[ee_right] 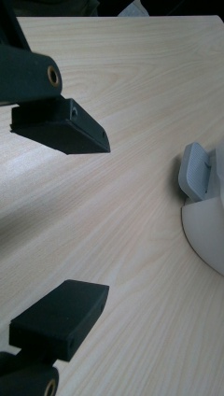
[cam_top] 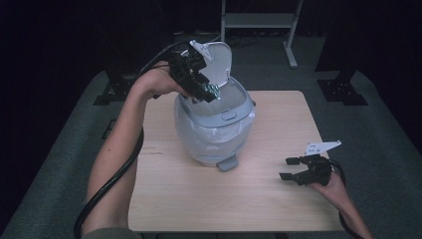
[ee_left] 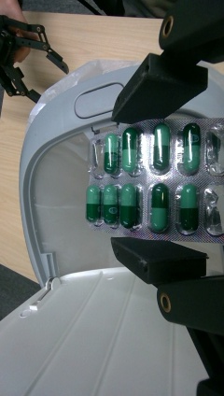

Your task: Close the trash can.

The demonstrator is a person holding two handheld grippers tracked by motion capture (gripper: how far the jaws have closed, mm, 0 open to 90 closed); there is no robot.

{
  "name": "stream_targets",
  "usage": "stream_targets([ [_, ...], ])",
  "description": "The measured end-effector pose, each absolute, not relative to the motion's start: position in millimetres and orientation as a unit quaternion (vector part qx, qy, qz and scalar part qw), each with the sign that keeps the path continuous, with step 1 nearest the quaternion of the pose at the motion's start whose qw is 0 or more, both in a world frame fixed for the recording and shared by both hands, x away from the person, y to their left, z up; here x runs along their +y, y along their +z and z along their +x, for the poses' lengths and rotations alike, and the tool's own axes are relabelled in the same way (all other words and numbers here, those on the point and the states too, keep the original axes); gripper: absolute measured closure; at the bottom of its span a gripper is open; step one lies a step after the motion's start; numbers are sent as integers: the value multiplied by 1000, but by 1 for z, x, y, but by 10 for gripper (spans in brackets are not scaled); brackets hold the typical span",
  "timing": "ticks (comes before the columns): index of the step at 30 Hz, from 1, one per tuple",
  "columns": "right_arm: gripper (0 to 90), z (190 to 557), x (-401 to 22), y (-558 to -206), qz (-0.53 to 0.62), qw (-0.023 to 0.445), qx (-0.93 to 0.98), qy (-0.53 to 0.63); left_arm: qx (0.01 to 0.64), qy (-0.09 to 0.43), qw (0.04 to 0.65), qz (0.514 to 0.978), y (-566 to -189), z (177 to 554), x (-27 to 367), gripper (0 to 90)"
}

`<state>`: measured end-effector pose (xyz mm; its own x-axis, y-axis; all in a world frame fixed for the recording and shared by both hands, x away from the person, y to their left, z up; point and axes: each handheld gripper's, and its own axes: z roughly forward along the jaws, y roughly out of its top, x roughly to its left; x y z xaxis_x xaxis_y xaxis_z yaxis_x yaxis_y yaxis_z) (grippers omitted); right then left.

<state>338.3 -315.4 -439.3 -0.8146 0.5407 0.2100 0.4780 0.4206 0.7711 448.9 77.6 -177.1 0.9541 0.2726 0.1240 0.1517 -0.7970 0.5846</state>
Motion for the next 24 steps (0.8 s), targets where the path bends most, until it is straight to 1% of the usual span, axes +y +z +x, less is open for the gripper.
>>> stream_targets([
  [2, 250, 338, -316, -439, 302, 36, 842, 445, 121, 114, 303, 939, -177, 450, 76, 264],
  [3, 250, 338, -316, -439, 303, 35, 842, 445, 123, 110, 305, 938, -176, 451, 76, 260],
  [12, 250, 338, -316, -439, 303, 37, 842, 445, 129, 101, 311, 936, -173, 449, 81, 261],
  [18, 250, 339, -314, -439, 304, 36, 843, 443, 134, 94, 311, 936, -171, 446, 88, 279],
  [24, 250, 339, -312, -440, 303, 35, 844, 442, 146, 96, 312, 934, -171, 442, 97, 278],
])
